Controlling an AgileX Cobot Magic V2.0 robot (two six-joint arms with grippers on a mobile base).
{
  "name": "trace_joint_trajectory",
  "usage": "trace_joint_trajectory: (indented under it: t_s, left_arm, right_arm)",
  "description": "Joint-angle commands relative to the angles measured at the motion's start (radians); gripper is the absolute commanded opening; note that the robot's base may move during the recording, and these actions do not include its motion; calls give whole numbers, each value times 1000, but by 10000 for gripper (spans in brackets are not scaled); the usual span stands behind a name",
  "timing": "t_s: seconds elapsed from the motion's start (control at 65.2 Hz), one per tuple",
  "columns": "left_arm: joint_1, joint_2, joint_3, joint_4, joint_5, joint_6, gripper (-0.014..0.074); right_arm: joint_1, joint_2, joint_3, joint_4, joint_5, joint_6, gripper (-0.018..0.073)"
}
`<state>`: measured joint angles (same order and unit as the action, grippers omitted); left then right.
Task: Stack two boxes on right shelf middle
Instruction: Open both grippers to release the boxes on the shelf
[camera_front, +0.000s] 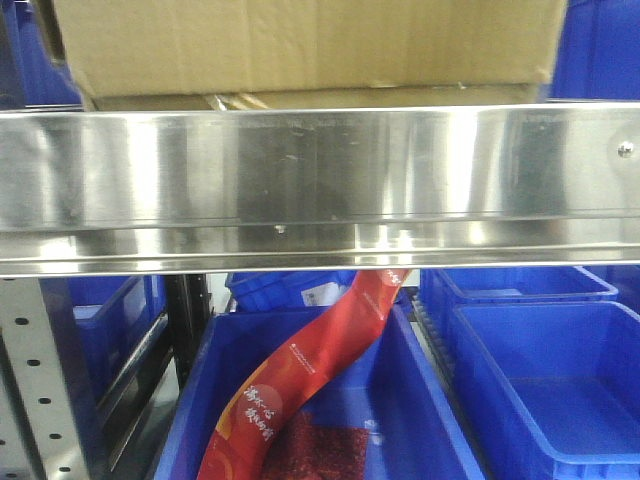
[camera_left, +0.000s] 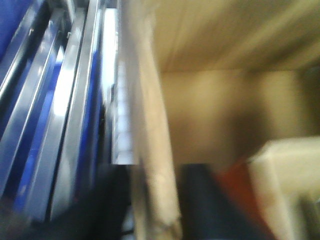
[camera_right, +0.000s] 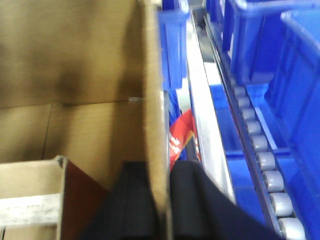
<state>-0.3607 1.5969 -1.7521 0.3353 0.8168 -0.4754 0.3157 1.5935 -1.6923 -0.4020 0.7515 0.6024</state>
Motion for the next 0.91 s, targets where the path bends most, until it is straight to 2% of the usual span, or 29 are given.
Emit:
trace_joint_trajectory:
  t_s: [0.0, 0.061, 0.123, 0.23, 0.353, 0.445, 0.46, 0.522, 0.583, 0.629, 0.737, 0.783, 0.89]
  left_arm:
    - [-5, -6, -16, 4, -32, -2, 370]
    - [-5, -6, -18, 6, -38, -2, 407]
    - [-5, -6, -28, 6, -38, -2, 411]
    - [-5, -6, -60, 6, -36, -2, 411]
    - [-5, -6, -114, 6, 7, 0, 379]
    - [-5, -6, -130, 6, 50, 2, 275]
    - [-5, -6, -130, 6, 54, 2, 212]
    - [-5, -6, -127, -3, 62, 4, 83]
    - [-5, -6, -111, -36, 51, 62, -113]
    - [-5, -6, -99, -75, 31, 142, -104]
    - [-5, -20, -73, -234, -2, 333, -99]
    - [-5, -45, -26, -267, -46, 347, -99]
    - [-5, -142, 147, -281, -262, 347, -99]
  right_arm:
    - [-5, -2, -8, -20, -17, 1, 300]
    - [-5, -2, -8, -20, -31, 1, 366]
    - [-5, -2, -8, -20, -43, 1, 378]
    - [-5, -11, -21, -20, -41, 1, 353]
    - [-5, -40, -42, -20, -19, -3, 266]
    - [-5, -65, -44, -20, 13, -30, 158]
    - [-5, -69, -44, -20, 22, -30, 128]
    - [-5, -73, -42, -20, 35, -33, 17]
    - [-5, -71, -36, -20, 31, -58, -152]
    - [-5, -69, -26, -17, 16, -76, -166]
    - [-5, -111, 42, -14, -73, -113, -166]
    - [-7, -153, 112, -14, -163, -116, -166]
    - [-27, -233, 280, -14, -331, -116, -166]
